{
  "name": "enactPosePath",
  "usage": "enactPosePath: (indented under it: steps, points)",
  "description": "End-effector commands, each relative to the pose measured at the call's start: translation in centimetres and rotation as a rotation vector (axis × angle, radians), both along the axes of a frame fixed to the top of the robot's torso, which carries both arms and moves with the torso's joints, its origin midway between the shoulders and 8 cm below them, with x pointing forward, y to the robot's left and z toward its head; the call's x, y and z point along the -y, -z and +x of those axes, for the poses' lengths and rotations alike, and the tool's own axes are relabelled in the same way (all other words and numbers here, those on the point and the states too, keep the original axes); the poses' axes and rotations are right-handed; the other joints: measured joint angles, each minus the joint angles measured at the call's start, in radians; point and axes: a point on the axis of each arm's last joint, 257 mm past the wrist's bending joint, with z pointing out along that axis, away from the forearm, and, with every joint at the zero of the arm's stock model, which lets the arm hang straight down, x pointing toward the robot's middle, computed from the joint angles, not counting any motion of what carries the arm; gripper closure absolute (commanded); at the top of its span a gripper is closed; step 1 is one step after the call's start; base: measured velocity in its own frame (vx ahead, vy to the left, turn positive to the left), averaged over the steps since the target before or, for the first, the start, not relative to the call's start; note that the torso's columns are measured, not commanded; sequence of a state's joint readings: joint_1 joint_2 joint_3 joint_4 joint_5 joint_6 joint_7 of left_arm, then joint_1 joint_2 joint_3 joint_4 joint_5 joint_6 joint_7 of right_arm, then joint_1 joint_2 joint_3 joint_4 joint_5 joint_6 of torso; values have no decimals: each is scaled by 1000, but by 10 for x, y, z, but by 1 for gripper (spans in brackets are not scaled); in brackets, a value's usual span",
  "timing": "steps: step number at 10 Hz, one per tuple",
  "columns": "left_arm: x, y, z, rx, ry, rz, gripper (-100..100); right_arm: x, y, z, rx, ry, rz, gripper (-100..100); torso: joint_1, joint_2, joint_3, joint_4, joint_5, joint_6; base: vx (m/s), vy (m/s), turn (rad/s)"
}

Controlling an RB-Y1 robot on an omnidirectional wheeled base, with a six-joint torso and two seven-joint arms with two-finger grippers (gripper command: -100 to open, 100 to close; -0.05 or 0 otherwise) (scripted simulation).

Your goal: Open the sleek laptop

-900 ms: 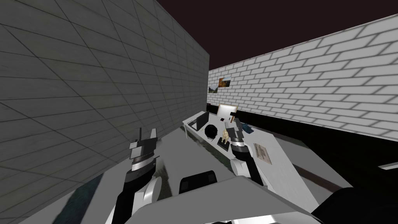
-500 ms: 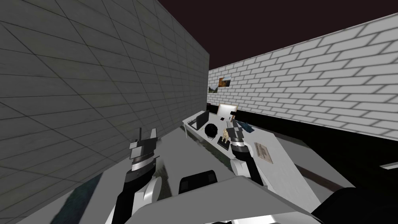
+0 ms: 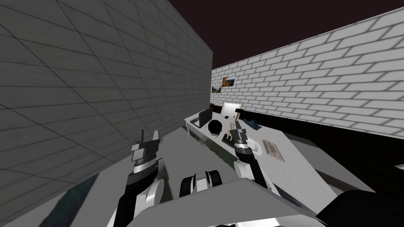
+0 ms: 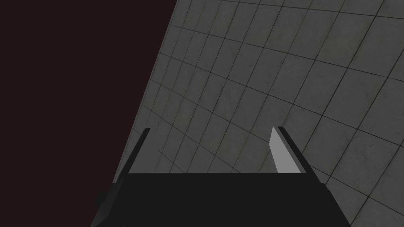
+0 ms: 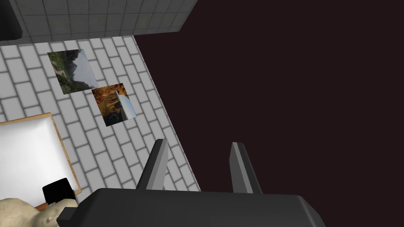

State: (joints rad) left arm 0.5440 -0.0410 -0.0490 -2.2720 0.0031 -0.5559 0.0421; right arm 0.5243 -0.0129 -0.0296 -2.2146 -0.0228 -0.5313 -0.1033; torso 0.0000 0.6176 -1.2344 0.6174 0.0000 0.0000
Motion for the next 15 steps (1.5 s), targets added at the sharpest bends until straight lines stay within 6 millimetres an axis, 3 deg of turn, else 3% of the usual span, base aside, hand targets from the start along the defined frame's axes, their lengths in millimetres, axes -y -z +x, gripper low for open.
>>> enactPosePath:
  steps: [1, 3, 15]
  points:
    - [0, 0, 0, 0, 0, 0, 0, -3, 0, 1, -7, -5, -41, -100, 0, 74, -148, 74, 0, 0, 15, 5, 0]
    - [0, 0, 0, -1, 0, 0, 0, -8, 0, 3, -17, -8, -118, -100, 1, 116, -237, 116, 0, 0, 29, 19, 0]
    - [0, 0, 0, -1, 0, 0, 0, -49, 1, 11, 23, 110, -917, -100, 0, 119, -242, 120, 0, 0, 76, 47, 0]
